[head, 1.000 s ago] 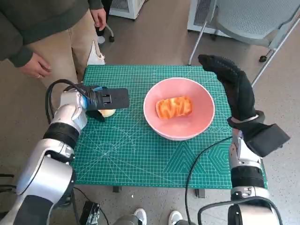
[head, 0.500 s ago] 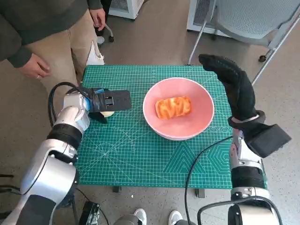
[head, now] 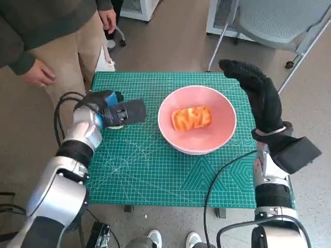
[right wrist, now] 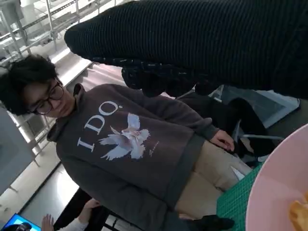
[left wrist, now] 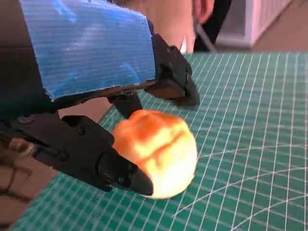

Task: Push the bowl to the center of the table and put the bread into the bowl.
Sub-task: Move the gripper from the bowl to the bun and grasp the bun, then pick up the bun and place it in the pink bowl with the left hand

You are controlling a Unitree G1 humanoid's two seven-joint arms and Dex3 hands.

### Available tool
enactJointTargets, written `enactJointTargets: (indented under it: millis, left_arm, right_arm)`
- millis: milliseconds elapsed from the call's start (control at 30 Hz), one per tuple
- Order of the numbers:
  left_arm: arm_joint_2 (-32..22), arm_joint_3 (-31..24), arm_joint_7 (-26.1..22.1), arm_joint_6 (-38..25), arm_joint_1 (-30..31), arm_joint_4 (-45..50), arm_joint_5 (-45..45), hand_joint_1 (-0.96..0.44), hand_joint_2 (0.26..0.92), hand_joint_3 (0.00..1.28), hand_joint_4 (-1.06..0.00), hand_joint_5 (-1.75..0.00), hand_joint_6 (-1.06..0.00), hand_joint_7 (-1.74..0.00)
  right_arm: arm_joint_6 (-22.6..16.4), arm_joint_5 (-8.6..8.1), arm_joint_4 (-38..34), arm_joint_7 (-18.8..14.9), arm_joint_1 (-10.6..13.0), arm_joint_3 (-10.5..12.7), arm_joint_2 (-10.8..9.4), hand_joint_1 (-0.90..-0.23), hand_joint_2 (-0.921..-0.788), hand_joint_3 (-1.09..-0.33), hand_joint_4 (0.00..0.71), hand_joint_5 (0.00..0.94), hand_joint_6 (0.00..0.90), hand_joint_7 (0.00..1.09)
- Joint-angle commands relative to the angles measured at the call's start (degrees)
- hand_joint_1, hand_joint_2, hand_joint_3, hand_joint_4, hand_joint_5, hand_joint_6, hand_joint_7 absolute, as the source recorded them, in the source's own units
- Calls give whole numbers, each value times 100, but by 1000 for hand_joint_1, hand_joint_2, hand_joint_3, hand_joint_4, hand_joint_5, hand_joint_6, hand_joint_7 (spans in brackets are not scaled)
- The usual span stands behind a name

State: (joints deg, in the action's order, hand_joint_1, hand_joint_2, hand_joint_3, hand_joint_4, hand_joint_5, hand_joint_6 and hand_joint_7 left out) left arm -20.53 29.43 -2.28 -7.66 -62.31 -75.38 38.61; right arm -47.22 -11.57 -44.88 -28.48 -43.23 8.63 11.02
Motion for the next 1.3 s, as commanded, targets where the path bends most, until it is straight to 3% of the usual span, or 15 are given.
enactJointTargets:
  millis: [33,133,400,700,1033,1300]
  left_arm:
    - [-24,130,232,216,172,-77,140,13,916,143,-584,-1281,-555,-1198]
    - [-39,169,171,255,159,-117,166,6,919,155,-609,-1334,-519,-1178]
    - [-41,101,-58,263,127,-168,92,1,884,132,-720,-1188,-601,-1153]
    - [-49,59,-115,280,149,-185,61,1,879,134,-730,-1140,-604,-1185]
    - [-29,-53,-144,208,166,-213,-39,1,902,107,-710,-1223,-598,-1119]
    - [-20,-108,-280,169,170,-228,-107,0,919,57,-683,-1096,-654,-1214]
  right_arm:
    - [90,-29,-18,20,155,8,1,-729,-921,-815,192,0,-1,520]
    - [91,-29,-30,23,142,13,1,-728,-921,-816,192,0,-1,520]
    - [98,-32,-42,28,119,18,-6,-722,-921,-816,192,0,-1,520]
    - [88,-32,-41,25,110,18,-14,-722,-921,-816,192,0,-1,520]
    - [66,-16,-51,31,92,18,-1,-722,-921,-816,192,0,-1,520]
    - [50,-18,-47,22,90,22,14,-722,-921,-816,192,0,-1,520]
